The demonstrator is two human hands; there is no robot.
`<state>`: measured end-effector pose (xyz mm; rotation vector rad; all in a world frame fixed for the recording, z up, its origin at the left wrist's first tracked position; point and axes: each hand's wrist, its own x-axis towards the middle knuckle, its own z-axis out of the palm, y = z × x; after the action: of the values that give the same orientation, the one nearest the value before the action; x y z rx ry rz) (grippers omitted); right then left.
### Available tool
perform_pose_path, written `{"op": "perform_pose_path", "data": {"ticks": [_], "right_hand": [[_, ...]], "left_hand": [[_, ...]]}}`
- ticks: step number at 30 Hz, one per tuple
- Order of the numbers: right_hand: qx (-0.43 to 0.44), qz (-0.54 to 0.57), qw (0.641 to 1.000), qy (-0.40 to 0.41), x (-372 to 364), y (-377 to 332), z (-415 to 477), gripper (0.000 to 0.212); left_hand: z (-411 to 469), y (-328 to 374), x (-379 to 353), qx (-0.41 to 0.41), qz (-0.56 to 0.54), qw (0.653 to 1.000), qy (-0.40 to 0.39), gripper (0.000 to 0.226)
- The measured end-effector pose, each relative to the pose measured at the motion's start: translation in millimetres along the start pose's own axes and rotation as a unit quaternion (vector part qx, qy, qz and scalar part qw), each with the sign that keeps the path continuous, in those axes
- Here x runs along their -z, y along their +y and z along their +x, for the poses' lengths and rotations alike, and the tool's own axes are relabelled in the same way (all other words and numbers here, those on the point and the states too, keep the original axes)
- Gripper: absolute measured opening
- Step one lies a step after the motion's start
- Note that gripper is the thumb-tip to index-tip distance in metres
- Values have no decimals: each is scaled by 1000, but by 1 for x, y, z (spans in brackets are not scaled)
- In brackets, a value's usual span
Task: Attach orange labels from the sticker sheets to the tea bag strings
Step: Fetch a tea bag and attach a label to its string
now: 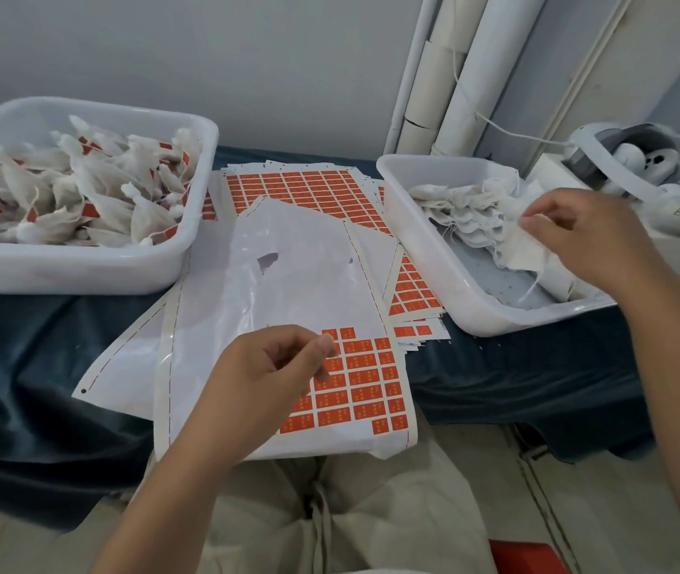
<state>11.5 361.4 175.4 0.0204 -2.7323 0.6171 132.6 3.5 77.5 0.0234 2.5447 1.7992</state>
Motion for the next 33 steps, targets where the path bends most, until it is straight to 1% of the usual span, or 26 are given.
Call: {"op": "perform_pose_path", "data": {"ticks": [2,4,6,8,10,12,14,15,16,18,19,20,22,23,24,26,28,33], "right_hand": [[47,56,997,-11,-4,-29,-22,4],[87,97,991,-38,-14,-56,-44,6],[116,136,981,-82,-29,-82,-66,6],[146,149,967,-142,-45,-106,-87,6],[187,172,945,-207,-61,-124,-105,9],[206,222,925,-229,-73,-133,-117,10],[181,285,916,-217,-79,-133,-123,9],[158,318,911,-211,-82,-132,-126,12],[126,353,902,-212,-84,-132,-129,17],[39,425,872,-239,-89,-130,-135,29],[13,435,864,-254,-91,-128,-137,32],[13,416,871,-259,-92,-126,-140,30],[53,312,915,-252,-91,-124,-142,19],[64,266,929,-248,-90,-123,-142,25],[61,246,936,-244,-89,-122,-142,34],[42,252,936,-243,-87,-120,-141,44],[23,288,927,-237,-88,-117,-140,44],[-15,407,881,-242,-96,-116,-141,47]], "left_hand": [[-5,7,-1,-26,-20,999,17,29],[-9,12,-3,-52,-24,998,31,41],[-13,13,-6,-85,10,995,47,46],[-16,13,-10,-117,43,991,52,53],[-18,14,-10,-137,35,990,20,57],[-17,15,-7,-140,1,989,-43,45],[-14,14,-2,-118,-19,990,-79,31],[-13,12,0,-109,-9,991,-76,27],[-11,10,1,-103,6,993,-63,24],[-8,5,-1,-90,25,996,-15,29],[-8,3,-3,-82,22,996,9,30],[-7,2,-4,-76,13,997,27,29],[-7,3,-8,-57,-6,997,47,28],[-6,3,-9,-45,-16,998,51,27],[-6,3,-10,-35,-25,998,52,27],[-4,2,-11,-20,-37,998,49,25],[-4,2,-8,-4,-49,997,51,25],[-6,3,-3,3,-70,997,43,23]]}}
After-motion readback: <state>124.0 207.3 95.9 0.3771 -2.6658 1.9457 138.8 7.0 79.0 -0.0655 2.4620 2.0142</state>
